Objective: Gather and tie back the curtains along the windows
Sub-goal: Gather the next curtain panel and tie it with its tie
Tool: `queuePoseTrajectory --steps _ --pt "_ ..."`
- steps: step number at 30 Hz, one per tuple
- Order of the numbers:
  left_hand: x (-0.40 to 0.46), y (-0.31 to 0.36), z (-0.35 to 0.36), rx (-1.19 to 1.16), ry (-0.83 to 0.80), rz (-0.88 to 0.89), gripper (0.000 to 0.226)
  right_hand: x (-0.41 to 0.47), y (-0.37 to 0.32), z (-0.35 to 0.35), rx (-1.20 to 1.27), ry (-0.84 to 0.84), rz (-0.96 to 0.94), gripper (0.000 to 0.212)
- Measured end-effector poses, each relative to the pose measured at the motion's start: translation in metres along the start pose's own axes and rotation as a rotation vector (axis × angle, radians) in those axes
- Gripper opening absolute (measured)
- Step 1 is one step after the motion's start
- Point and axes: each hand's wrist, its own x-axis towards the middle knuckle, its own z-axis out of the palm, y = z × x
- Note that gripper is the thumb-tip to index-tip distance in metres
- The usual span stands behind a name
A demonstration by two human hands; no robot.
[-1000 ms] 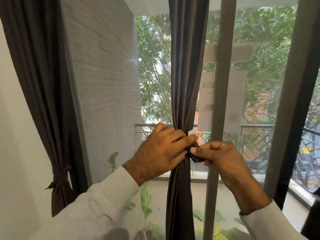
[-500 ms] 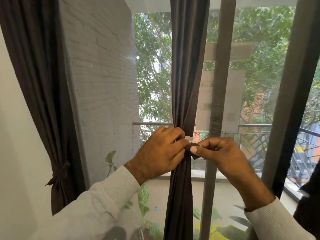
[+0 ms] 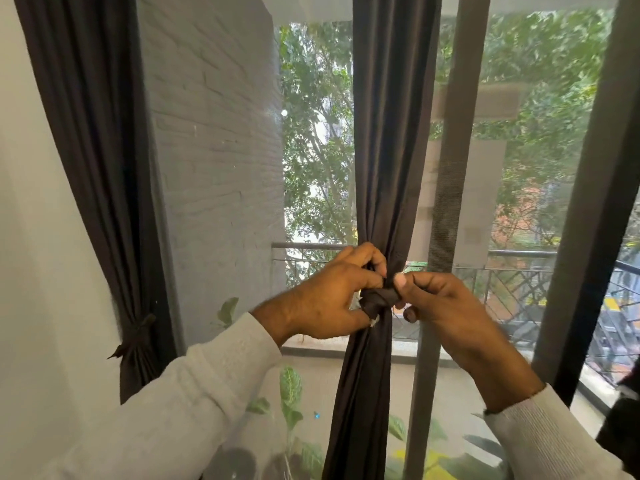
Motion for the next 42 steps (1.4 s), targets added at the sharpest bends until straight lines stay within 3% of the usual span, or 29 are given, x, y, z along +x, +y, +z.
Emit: queuePoseTrajectory --steps 4,10,13,15,17,22,27,32,36,42 --pt "-0.001 0.005 -0.001 -0.008 0.029 0.021 0.020 -0.001 -0.006 -0.003 0.065 -0.061 0.049 0.070" --pt "-0.002 0.013 -0.007 -0.027 0.040 0.056 0.021 -0.006 -0.009 -0.016 0.164 -0.109 0.129 0.068" --pt "0.000 0.014 -0.012 -0.044 0.062 0.026 0.027 -0.010 -0.009 -0.023 0.217 -0.154 0.125 0.059" --pt "-0.001 0.016 -0.015 -0.080 0.095 -0.019 0.029 -0.013 -0.009 -0.027 0.225 -0.172 0.130 0.036" --pt "-0.002 0.017 -0.016 -0.121 0.154 -0.047 0.025 -0.016 -0.008 -0.030 0.173 -0.151 0.122 0.017" --pt "-0.005 0.018 -0.010 -0.059 0.249 0.022 0.011 -0.018 -0.012 -0.025 -0.109 -0.083 -0.014 0.011" --pt "-0.019 0.017 0.004 0.463 0.342 0.267 0.012 -0.021 -0.013 -0.020 -0.430 0.081 -0.247 0.014" --pt "-0.034 0.015 0.024 0.586 0.338 0.304 0.015 -0.027 -0.014 -0.027 -0.488 -0.076 -0.295 0.005" --pt "-0.036 0.017 0.022 0.574 0.312 0.280 0.019 -0.027 -0.018 -0.037 -0.474 -0.196 -0.264 0.026" --pt "-0.038 0.017 0.022 0.690 0.314 0.403 0.011 -0.017 -0.036 -0.030 -0.657 -0.145 -0.340 0.019"
